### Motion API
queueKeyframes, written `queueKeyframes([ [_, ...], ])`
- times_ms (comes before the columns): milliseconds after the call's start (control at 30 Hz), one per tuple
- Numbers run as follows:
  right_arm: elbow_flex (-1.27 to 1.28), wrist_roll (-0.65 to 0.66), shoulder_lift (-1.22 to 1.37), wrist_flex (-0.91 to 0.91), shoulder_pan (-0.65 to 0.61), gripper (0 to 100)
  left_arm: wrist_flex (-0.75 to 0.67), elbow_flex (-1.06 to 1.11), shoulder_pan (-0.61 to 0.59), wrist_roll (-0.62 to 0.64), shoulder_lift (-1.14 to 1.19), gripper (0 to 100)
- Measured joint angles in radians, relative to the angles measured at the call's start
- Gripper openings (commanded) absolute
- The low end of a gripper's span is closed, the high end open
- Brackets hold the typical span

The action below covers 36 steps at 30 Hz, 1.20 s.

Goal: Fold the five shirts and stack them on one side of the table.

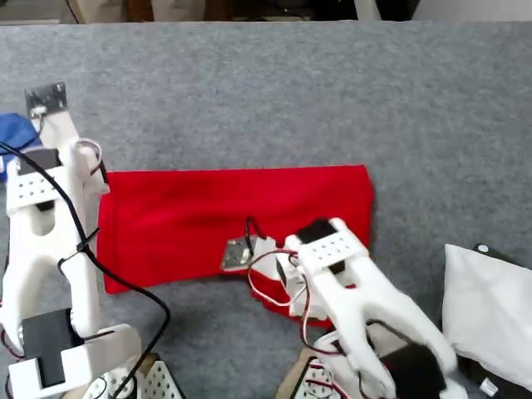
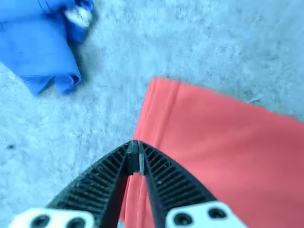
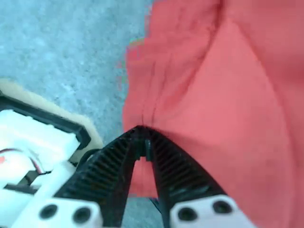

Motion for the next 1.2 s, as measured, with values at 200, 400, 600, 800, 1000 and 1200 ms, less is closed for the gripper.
queueKeyframes([
  [200,-0.229,0.057,-0.112,0.184,0.106,0.5,0.095,0.002,0.0,-0.029,0.0,2],
  [400,-0.462,0.097,-0.009,0.207,0.215,0.5,0.095,0.176,-0.008,-0.06,0.0,2],
  [600,-0.631,0.078,0.301,0.064,0.272,0.5,-0.012,0.419,-0.008,-0.074,-0.091,2],
  [800,-0.809,0.066,0.655,-0.014,0.345,0.5,-0.11,0.6,0.006,-0.074,-0.207,2],
  [1000,-0.956,0.066,0.875,-0.02,0.414,0.5,-0.235,0.609,-0.017,-0.074,-0.18,2],
  [1200,-0.984,0.074,0.898,-0.015,0.425,0.5,-0.193,0.42,-0.025,-0.106,0.052,2],
])
